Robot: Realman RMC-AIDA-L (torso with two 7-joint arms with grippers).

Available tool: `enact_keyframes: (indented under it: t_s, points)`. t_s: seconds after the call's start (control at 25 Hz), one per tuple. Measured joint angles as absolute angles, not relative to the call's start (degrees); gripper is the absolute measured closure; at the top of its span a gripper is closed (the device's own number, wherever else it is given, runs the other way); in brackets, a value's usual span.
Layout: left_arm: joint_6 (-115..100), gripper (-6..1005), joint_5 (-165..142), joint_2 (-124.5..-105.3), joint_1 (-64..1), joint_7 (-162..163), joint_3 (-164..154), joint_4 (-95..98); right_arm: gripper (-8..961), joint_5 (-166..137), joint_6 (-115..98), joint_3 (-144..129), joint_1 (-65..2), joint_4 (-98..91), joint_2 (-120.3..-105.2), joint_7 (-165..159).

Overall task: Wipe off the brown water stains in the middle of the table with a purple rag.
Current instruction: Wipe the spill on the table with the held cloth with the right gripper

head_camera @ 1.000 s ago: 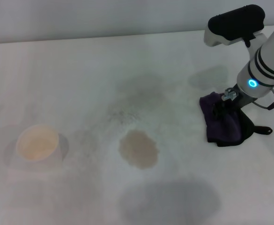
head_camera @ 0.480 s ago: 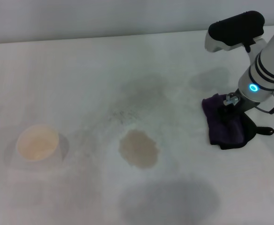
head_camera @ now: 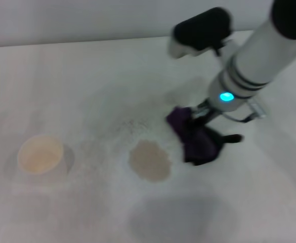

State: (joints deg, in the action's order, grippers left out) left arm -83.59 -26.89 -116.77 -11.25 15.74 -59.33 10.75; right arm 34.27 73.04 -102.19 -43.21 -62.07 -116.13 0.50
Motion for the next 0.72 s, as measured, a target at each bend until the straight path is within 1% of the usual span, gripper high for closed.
enact_keyframes:
  t_s: [0.04, 0.28, 0.4, 0.72]
  points:
    - [-83.6, 107, -26.95, -116.84, -11.32, 15.73, -59.32, 10.78, 866, 34.27, 73.04, -102.19, -43.21, -62.07, -116.13, 0.5]
    - [-83.7, 108, -26.96, -116.89, -11.64, 15.74, -59.32, 10.82, 868, 44.24, 68.69, -114.41, -49.52, -60.51, -116.16, -0.97]
    - [-83.73, 108, -27.0, -116.89, -11.82, 15.73, -59.32, 10.83, 868, 48.04, 67.39, -119.17, -51.51, -60.81, -116.17, -1.92]
    - [-84.17, 107, -27.14, -116.89, -11.76, 15.18, -59.45, 10.81, 868, 56.98, 65.31, -124.15, -52.28, -62.84, -116.2, 2.17]
